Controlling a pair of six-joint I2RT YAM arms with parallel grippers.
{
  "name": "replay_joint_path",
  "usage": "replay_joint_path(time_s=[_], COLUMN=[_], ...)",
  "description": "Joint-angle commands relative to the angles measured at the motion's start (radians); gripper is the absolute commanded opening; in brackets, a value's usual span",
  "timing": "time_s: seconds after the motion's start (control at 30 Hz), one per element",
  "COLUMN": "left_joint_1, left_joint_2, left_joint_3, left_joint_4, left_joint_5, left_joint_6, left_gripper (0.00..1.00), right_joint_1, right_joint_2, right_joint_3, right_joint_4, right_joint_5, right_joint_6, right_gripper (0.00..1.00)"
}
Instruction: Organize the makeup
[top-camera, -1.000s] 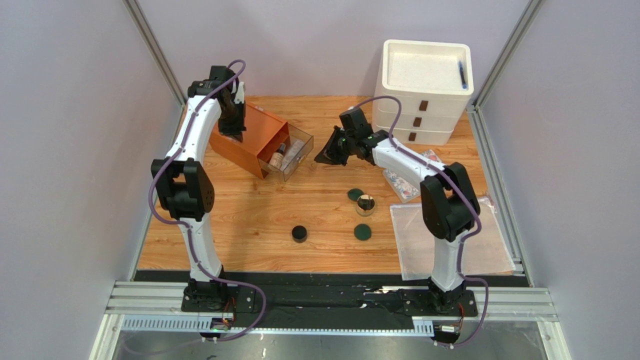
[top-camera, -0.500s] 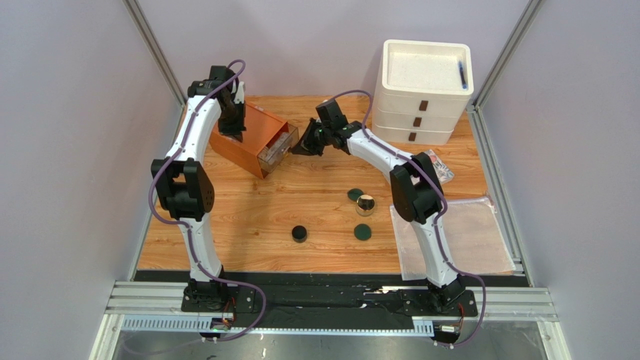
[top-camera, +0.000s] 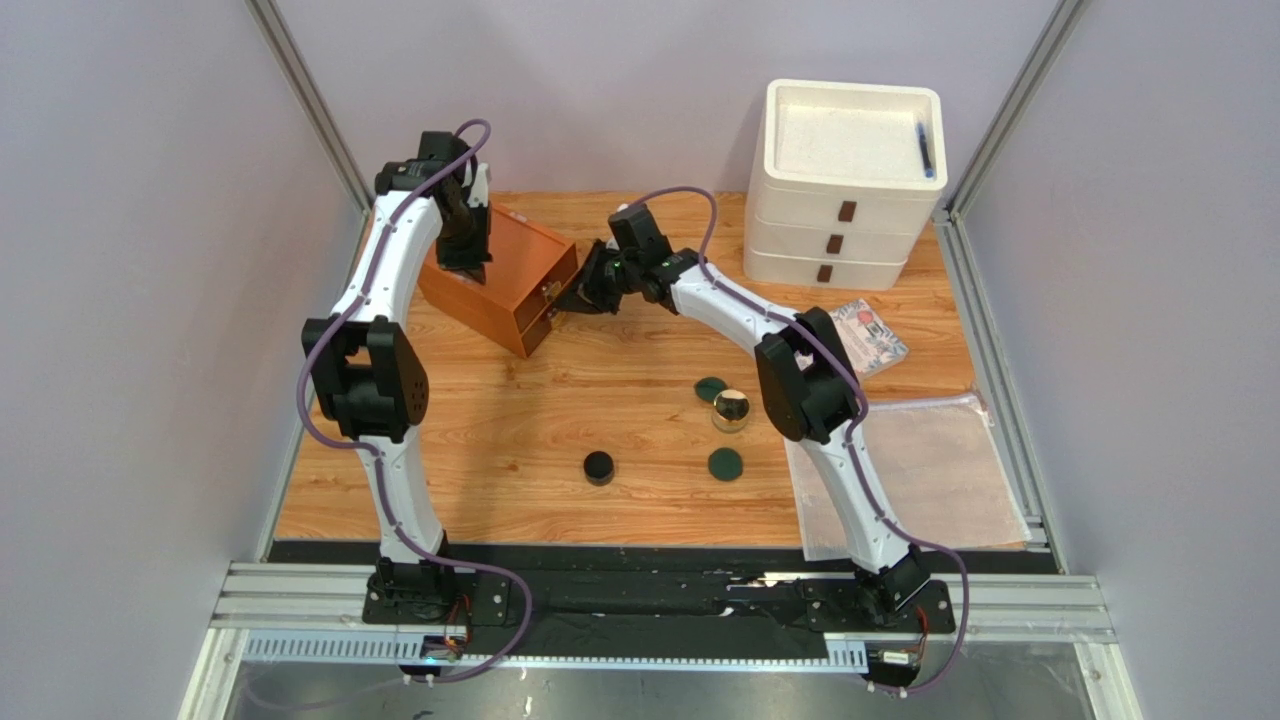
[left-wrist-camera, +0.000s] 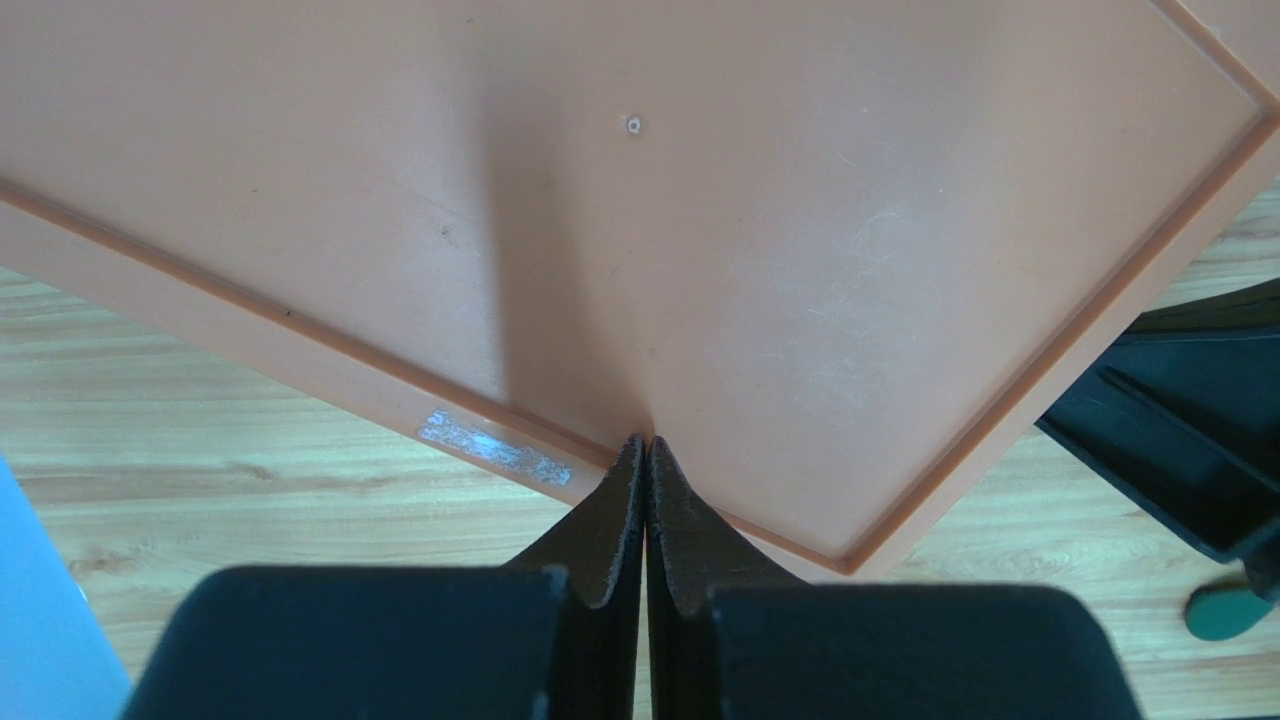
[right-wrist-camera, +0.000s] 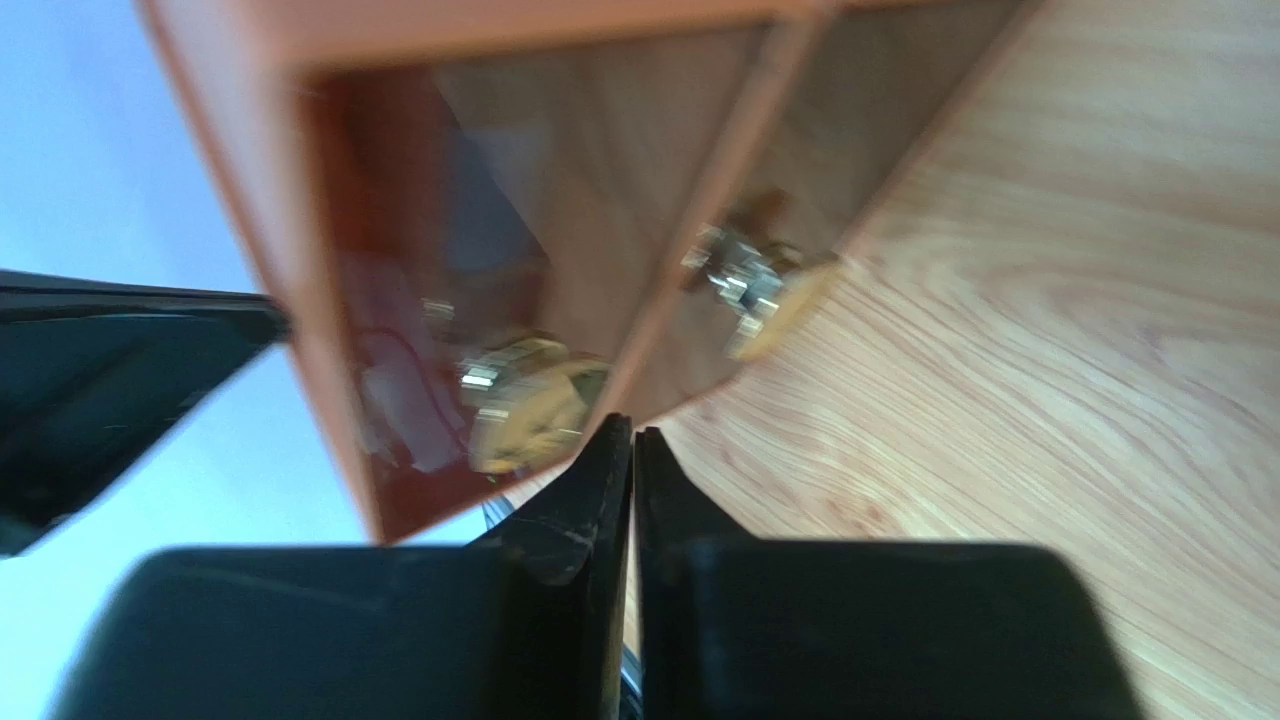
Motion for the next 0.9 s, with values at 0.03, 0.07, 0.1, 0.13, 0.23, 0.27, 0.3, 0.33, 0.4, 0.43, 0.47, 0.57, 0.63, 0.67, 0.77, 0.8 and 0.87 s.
replay_joint_path(time_s=[0.03, 0.07, 0.1, 0.13, 0.23, 0.27, 0.3, 0.33, 0.4, 0.43, 0.47, 0.57, 0.63, 0.67, 0.77, 0.8, 0.87], left_joint_1=[0.005, 0.005, 0.005, 0.005, 0.005, 0.005, 0.005, 0.005, 0.005, 0.005, 0.005, 0.005, 0.005, 0.005, 0.005, 0.005, 0.005], left_joint_2=[-0.003, -0.003, -0.003, -0.003, -0.003, -0.003, -0.005, -0.005, -0.006, -0.005, -0.005, -0.005, -0.006, -0.006, -0.008, -0.009, -0.011], left_joint_3=[-0.009, -0.008, -0.009, -0.008, -0.008, -0.009, -0.009, -0.009, -0.009, -0.011, -0.012, -0.015, -0.017, -0.017, -0.017, -0.014, -0.014], left_joint_4=[-0.040, -0.040, -0.040, -0.040, -0.041, -0.041, -0.041, -0.041, -0.041, -0.041, -0.041, -0.041, -0.041, -0.041, -0.041, -0.041, -0.044], left_joint_5=[0.002, 0.003, 0.002, 0.000, 0.000, 0.000, 0.000, -0.001, -0.001, -0.003, -0.003, -0.003, -0.001, 0.000, 0.005, 0.003, -0.001], left_joint_6=[0.014, 0.014, 0.015, 0.017, 0.018, 0.020, 0.018, 0.020, 0.021, 0.020, 0.021, 0.023, 0.023, 0.021, 0.020, 0.020, 0.023], left_gripper=[0.00, 0.00, 0.00, 0.00, 0.00, 0.00, 0.00, 0.00, 0.00, 0.00, 0.00, 0.00, 0.00, 0.00, 0.00, 0.00, 0.00], right_joint_1=[-0.003, -0.005, -0.005, -0.003, -0.005, -0.005, -0.005, -0.005, -0.005, -0.005, -0.005, -0.005, -0.006, -0.005, -0.003, -0.003, -0.002], right_joint_2=[-0.070, -0.070, -0.070, -0.068, -0.058, -0.044, -0.039, -0.032, -0.012, -0.007, 0.002, 0.028, 0.047, 0.054, 0.083, 0.091, 0.111], right_joint_3=[-0.121, -0.140, -0.144, -0.144, -0.137, -0.126, -0.121, -0.118, -0.105, -0.099, -0.094, -0.069, -0.060, -0.059, -0.036, -0.028, -0.003], right_joint_4=[0.079, 0.091, 0.097, 0.097, 0.097, 0.099, 0.099, 0.100, 0.102, 0.102, 0.099, 0.079, 0.068, 0.077, 0.077, 0.074, 0.068], right_joint_5=[-0.013, -0.020, -0.016, -0.011, 0.003, 0.004, 0.003, 0.009, 0.009, 0.009, 0.010, 0.013, 0.012, 0.010, 0.010, 0.012, 0.024], right_joint_6=[0.035, 0.041, 0.047, 0.049, 0.058, 0.061, 0.064, 0.075, 0.084, 0.087, 0.087, 0.087, 0.092, 0.096, 0.110, 0.113, 0.118], right_gripper=[0.30, 0.42, 0.53, 0.64, 0.70, 0.70, 0.68, 0.68, 0.67, 0.65, 0.65, 0.63, 0.60, 0.59, 0.58, 0.57, 0.56])
